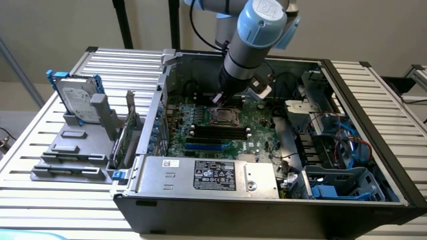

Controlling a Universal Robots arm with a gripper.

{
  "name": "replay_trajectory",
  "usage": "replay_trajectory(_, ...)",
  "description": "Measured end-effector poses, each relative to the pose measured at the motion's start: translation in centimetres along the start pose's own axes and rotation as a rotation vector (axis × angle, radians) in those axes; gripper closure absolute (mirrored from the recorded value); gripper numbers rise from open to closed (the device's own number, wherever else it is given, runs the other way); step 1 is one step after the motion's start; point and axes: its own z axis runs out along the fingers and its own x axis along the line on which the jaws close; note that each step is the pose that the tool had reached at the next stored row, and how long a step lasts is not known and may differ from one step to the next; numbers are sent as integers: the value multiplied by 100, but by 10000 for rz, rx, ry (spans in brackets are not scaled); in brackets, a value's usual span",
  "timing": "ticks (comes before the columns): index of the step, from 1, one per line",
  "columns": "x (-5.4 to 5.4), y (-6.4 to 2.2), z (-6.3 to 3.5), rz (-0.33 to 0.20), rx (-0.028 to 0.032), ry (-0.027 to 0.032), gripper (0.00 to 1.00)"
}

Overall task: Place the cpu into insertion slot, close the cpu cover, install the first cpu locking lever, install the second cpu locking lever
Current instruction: 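Install the first cpu locking lever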

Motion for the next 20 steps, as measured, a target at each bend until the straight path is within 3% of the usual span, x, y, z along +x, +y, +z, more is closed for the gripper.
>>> replay_trajectory(11, 57, 67, -3, -177, -4, -102, 89)
replay_trajectory(20, 24, 18, -19, -363, 30, -164, 89)
